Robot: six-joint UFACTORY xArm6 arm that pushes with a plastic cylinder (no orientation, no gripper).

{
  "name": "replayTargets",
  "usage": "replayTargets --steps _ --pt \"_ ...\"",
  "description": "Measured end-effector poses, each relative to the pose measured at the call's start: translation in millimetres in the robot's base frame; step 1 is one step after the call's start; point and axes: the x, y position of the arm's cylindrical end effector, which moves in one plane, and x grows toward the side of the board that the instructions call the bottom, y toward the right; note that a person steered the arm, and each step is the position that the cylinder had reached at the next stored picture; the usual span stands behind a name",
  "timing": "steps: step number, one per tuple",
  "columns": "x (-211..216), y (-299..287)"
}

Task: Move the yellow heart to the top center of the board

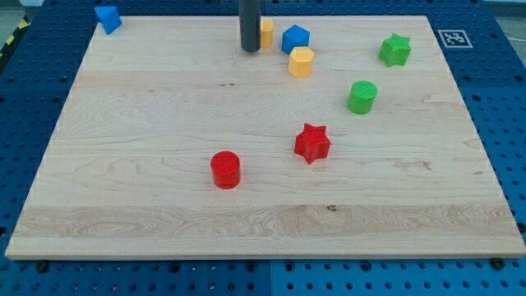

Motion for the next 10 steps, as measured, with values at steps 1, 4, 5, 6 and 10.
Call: replayTargets --steps 1,4,5,6,10 --pt "-8 2" --pt "-8 57" --pt "-12 59" --pt "-16 59" --pt "-21 57"
